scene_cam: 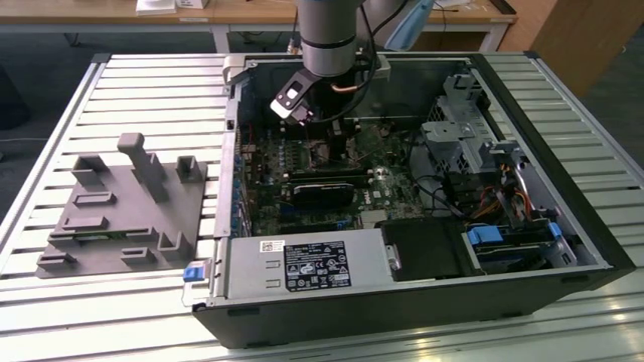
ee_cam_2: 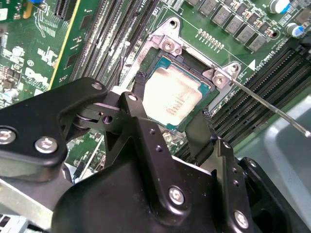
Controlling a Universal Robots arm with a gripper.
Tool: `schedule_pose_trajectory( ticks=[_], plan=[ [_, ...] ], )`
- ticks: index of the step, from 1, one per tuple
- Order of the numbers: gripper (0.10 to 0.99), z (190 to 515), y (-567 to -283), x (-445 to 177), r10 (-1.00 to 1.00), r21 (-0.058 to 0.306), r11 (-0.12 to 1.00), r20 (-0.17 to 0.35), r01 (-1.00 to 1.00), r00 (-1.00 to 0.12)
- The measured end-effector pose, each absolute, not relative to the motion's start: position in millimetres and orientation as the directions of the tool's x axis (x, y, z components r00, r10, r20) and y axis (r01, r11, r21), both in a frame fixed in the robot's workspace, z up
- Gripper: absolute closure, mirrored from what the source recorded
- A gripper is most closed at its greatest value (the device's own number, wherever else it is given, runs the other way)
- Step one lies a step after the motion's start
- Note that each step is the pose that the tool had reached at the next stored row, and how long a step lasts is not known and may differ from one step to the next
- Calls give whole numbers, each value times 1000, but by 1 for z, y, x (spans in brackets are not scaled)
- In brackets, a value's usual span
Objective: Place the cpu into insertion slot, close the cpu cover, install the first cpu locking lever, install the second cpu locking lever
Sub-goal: 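Place the cpu into insertion slot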
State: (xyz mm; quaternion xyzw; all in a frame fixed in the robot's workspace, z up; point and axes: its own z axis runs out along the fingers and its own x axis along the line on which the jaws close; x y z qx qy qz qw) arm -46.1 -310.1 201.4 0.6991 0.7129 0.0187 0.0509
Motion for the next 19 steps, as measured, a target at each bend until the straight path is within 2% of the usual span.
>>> schedule_pose_trajectory(
  ticks=[5, 7, 8, 10, 11, 14, 16, 17, 19],
  plan=[
    [490, 206, -310, -43, 999, 76, 21, -44, 997, -18],
    [616, 206, -310, -41, 999, 65, 21, -35, 998, -19],
    [616, 206, -311, -41, 999, 62, 21, -28, 998, -19],
    [729, 207, -313, -41, 1000, 57, 20, -12, 998, -19],
    [729, 207, -314, -41, 1000, 56, 19, 0, 998, -19],
    [906, 207, -315, -40, 1000, 49, 18, 22, 999, -19],
    [906, 207, -315, -40, 1000, 44, 18, 25, 999, -19],
    [973, 208, -315, -39, 1000, 42, 18, 25, 999, -19],
    [973, 210, -315, -39, 999, 39, 18, 26, 999, -19]
  ],
)
